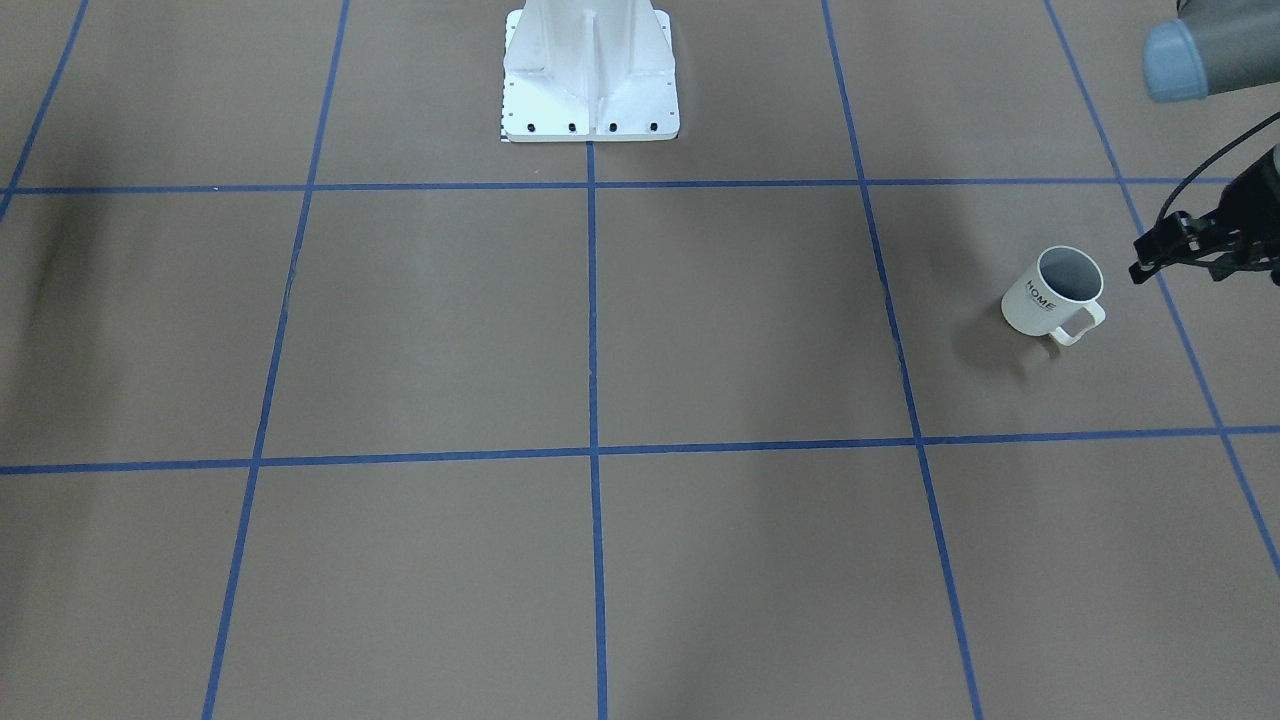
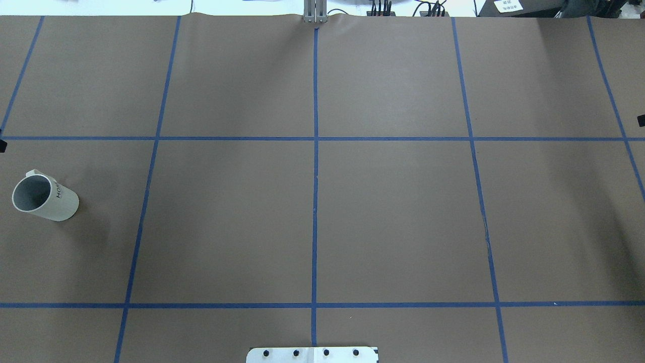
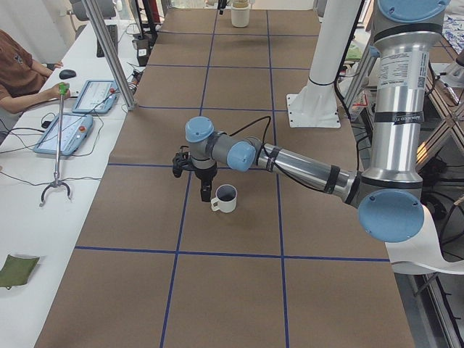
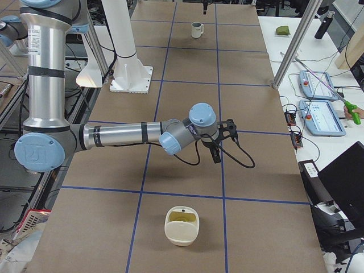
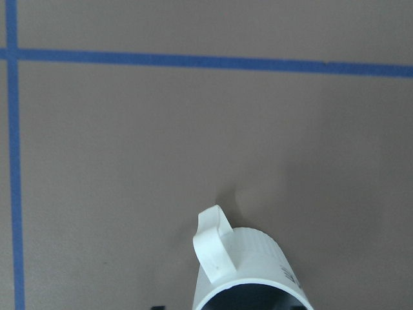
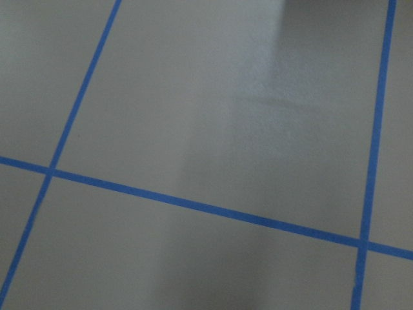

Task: Left arm hands cup to right arm to dump lemon

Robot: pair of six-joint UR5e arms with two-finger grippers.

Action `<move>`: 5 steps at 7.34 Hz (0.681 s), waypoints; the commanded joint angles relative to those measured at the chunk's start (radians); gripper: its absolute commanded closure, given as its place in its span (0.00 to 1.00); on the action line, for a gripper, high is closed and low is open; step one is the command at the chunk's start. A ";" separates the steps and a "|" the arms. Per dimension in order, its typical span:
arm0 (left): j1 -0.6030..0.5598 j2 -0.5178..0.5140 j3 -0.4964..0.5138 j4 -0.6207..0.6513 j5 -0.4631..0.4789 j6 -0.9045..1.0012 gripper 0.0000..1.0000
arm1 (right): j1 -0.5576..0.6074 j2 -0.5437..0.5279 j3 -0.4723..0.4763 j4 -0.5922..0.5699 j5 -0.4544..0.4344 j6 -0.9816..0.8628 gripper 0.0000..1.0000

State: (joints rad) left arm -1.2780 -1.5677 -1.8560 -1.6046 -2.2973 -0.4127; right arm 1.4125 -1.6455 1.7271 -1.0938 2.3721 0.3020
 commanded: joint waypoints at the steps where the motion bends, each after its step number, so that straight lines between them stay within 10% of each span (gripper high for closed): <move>1: -0.168 0.005 0.014 0.099 -0.011 0.220 0.00 | 0.079 -0.034 -0.011 -0.224 0.009 -0.294 0.00; 5: -0.285 0.017 0.098 0.163 -0.008 0.328 0.00 | 0.088 -0.042 -0.031 -0.492 0.007 -0.564 0.00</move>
State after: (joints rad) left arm -1.5498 -1.5632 -1.7765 -1.4440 -2.3069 -0.0906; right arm 1.4977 -1.6829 1.7026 -1.5519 2.3770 -0.2295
